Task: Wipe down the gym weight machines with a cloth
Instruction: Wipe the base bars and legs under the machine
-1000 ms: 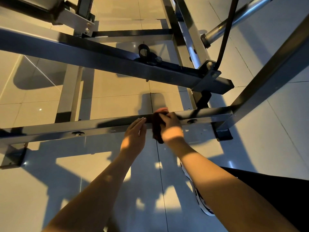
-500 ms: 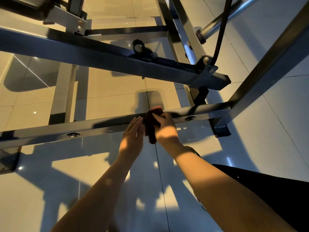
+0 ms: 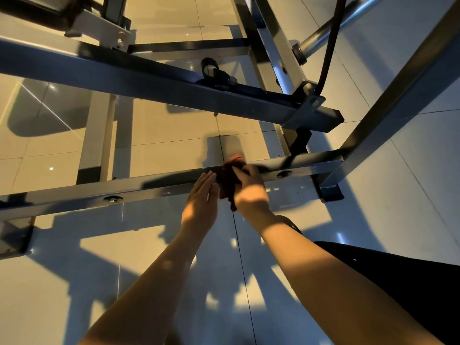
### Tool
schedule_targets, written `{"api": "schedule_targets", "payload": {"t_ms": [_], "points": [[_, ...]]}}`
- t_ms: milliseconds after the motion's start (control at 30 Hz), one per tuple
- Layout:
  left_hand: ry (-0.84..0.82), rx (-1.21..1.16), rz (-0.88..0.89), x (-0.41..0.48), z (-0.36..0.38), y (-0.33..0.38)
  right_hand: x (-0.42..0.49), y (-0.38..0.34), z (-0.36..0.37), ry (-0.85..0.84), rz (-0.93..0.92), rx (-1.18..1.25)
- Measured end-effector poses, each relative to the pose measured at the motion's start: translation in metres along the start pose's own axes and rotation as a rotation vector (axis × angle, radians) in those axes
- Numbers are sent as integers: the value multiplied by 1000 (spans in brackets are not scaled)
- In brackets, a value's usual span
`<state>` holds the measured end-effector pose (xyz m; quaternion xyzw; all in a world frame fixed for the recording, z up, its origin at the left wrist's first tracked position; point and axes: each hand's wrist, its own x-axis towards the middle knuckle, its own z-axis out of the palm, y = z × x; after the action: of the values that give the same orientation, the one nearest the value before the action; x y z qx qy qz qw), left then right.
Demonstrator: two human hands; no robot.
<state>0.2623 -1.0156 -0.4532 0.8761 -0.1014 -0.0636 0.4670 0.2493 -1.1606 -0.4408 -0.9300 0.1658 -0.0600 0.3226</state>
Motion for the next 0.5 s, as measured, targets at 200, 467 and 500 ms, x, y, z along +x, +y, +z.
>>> {"api": "schedule_targets", "payload": {"t_ms": [200,467,500], "points": [[-18,13,22,0,-2,-2,5,34,-16,305,292,401],[3,-242,-68,3,-10,-4,-17,-26,13,-95,-116,229],[8,-198,-49,2,-11,-5,-17,-20,9,-119,-142,158]]}}
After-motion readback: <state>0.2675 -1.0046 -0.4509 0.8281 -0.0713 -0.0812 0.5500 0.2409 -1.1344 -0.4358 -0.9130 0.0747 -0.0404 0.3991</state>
